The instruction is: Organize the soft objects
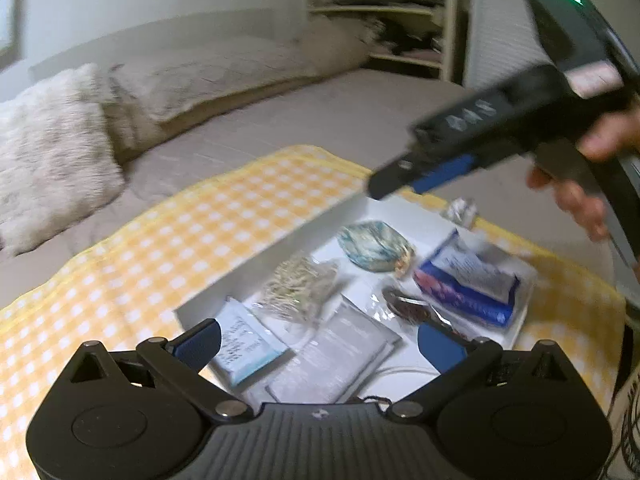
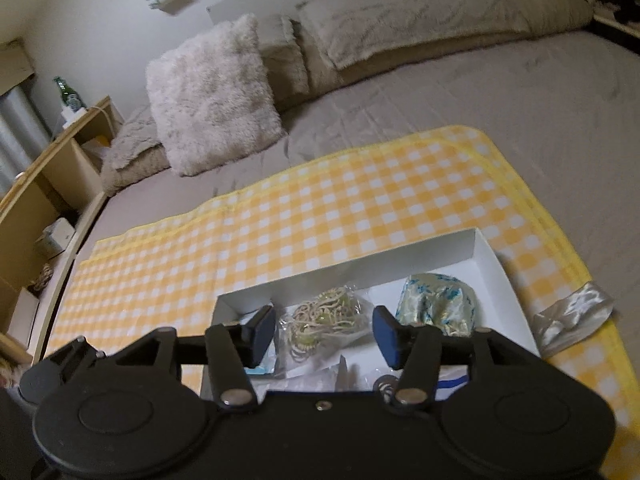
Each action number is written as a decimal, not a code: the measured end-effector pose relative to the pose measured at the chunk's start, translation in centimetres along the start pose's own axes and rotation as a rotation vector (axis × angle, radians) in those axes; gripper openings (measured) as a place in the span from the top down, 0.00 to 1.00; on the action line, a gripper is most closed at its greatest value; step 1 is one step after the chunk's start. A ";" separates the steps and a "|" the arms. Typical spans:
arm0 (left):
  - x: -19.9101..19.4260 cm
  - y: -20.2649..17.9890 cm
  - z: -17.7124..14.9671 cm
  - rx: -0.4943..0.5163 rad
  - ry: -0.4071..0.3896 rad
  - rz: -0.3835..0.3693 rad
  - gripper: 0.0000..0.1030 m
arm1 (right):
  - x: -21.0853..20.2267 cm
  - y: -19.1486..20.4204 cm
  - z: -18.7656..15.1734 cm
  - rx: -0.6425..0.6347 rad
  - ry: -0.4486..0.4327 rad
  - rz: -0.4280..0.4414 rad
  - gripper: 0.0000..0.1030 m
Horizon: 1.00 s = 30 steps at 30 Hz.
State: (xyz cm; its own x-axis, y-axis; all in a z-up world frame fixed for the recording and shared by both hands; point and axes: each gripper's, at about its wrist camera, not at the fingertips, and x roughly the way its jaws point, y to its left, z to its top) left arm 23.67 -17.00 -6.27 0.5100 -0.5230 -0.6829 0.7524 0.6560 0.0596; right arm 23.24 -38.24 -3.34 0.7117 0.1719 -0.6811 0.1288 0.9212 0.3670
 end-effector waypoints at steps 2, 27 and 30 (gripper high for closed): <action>-0.9 0.2 0.1 -0.042 -0.015 0.034 0.00 | -1.0 0.1 -0.2 -0.012 -0.020 0.004 0.39; -12.0 -2.2 -2.4 -0.367 -0.141 0.405 0.00 | -10.2 1.2 -4.7 -0.232 -0.224 -0.067 0.05; -13.2 -2.5 -3.1 -0.381 -0.160 0.405 0.00 | -10.8 1.3 -5.5 -0.239 -0.228 -0.066 0.03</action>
State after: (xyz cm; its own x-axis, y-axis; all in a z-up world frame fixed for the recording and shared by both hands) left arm 13.76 -10.10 0.32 0.8052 -0.2458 -0.5397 0.2961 0.9551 0.0068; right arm 11.91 -37.00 0.99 0.8468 0.0514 -0.5295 0.0334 0.9882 0.1493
